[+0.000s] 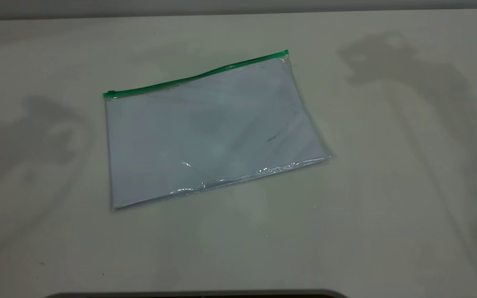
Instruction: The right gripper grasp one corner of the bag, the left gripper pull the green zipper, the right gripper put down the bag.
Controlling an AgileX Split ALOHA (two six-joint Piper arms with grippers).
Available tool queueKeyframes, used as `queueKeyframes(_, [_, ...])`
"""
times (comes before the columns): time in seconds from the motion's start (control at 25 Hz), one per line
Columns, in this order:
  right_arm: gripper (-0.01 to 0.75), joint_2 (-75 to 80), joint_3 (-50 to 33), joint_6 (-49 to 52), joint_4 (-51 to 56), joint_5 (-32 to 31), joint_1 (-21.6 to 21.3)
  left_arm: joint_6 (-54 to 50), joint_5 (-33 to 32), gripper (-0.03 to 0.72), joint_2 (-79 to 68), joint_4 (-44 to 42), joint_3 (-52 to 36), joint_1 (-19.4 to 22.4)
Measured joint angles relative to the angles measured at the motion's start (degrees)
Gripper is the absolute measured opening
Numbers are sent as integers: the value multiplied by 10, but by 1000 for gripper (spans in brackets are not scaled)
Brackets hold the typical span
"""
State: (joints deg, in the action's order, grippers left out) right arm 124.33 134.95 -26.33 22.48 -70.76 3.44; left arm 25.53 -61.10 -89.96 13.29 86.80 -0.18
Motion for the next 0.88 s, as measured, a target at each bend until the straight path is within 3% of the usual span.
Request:
queueKeyframes(0.12, [561,-54,-5,31,-3,0,0,-39,-58,583,42,-25,-1,0])
queueKeyframes(0.24, [561,-129,-52,39,21,0,0,-64,-58,583,80,-52,-1,0])
queueKeyframes(0.64, [560,-457,-390,-6,69,0,0,-138,-58,583,165,-69,-1,0])
queueKeyframes(0.88, [560,-624,-539,-55,120,0,0,-177,-58,583,233,-69,-35,0])
